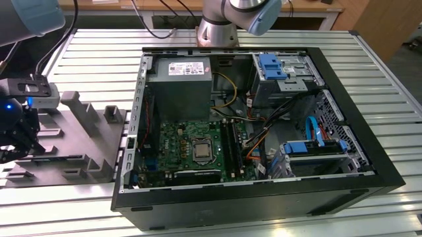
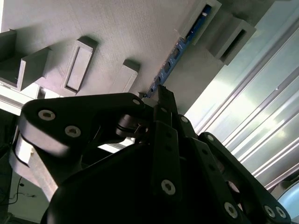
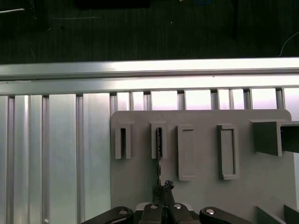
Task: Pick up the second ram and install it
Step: 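Pick up the second ram and move it above second insertion slot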
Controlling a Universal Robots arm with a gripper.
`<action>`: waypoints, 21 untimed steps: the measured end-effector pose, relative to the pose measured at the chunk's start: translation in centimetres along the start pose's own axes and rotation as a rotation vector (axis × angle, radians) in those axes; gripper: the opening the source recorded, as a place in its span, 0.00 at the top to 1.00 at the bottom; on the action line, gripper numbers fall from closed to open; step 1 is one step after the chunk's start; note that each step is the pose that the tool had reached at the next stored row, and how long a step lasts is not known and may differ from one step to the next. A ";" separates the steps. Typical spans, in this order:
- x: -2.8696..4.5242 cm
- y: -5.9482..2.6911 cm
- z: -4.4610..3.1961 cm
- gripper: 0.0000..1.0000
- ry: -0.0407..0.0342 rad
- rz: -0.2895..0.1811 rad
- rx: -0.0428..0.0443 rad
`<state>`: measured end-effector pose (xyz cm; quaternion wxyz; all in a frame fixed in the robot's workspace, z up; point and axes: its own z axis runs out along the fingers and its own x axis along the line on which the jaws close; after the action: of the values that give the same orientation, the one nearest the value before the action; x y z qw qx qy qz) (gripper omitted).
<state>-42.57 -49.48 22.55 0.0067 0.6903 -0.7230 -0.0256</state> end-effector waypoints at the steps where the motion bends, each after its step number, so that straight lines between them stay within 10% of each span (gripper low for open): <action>1: 0.00 0.00 0.07 0.90 -0.0003 0.000 0.0003; 21: 0.17 -0.03 1.04 0.89 0.0000 0.000 0.0003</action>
<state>-42.59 -49.62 21.51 0.0066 0.6903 -0.7230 -0.0255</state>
